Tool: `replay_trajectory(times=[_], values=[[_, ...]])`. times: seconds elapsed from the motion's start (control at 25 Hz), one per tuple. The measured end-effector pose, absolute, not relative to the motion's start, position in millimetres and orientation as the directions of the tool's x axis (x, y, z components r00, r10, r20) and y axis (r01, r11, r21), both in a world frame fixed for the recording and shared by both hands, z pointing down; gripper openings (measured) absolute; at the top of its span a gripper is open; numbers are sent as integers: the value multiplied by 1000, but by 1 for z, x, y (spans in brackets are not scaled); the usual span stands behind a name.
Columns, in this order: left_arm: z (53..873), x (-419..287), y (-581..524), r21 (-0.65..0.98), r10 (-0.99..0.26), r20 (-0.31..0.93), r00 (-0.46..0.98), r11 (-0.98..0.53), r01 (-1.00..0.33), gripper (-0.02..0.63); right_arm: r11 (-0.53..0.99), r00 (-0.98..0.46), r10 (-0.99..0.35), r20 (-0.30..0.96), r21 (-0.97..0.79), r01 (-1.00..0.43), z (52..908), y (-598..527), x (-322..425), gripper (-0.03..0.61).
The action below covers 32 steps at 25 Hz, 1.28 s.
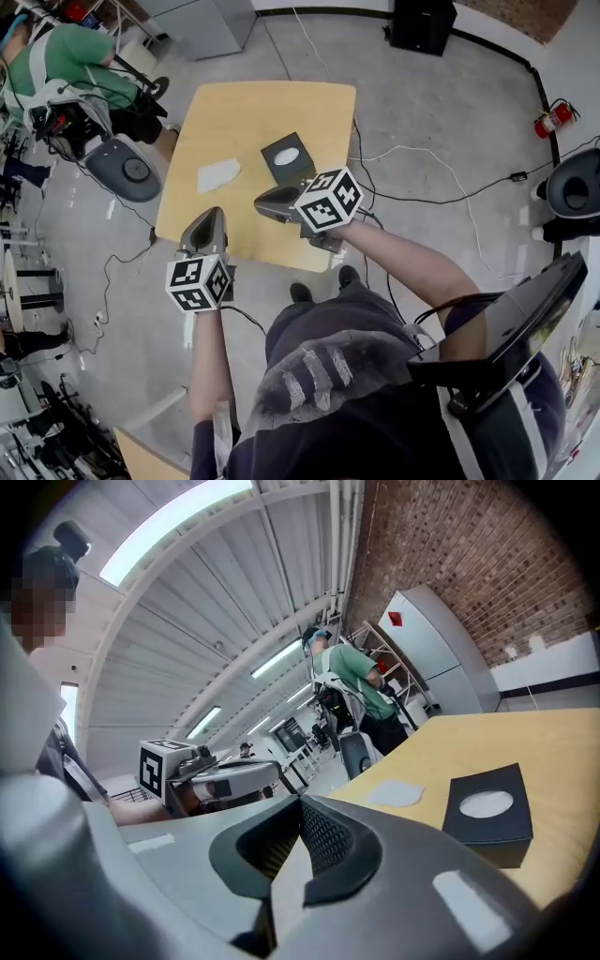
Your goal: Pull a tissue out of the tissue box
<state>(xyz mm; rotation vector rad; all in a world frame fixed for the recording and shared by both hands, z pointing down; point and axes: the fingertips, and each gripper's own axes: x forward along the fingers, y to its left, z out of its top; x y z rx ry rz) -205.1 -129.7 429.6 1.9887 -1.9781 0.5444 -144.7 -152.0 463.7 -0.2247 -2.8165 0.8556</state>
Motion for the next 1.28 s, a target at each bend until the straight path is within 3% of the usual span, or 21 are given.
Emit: replay_trajectory(times=[0.32, 0.72, 1.28], values=[[422, -235, -86, -20, -918, 389, -76, 74, -997, 0, 826, -954, 258, 151, -548, 136, 455, -112, -173, 0], [410, -243, 2, 26, -952, 307, -8, 16, -1000, 2, 806, -949, 298, 104, -560, 191, 439, -19, -212, -1], [405, -273, 136, 117, -972, 233, -23, 52, -992, 2, 809, -915, 362, 176, -548, 214, 436, 118, -241, 0]])
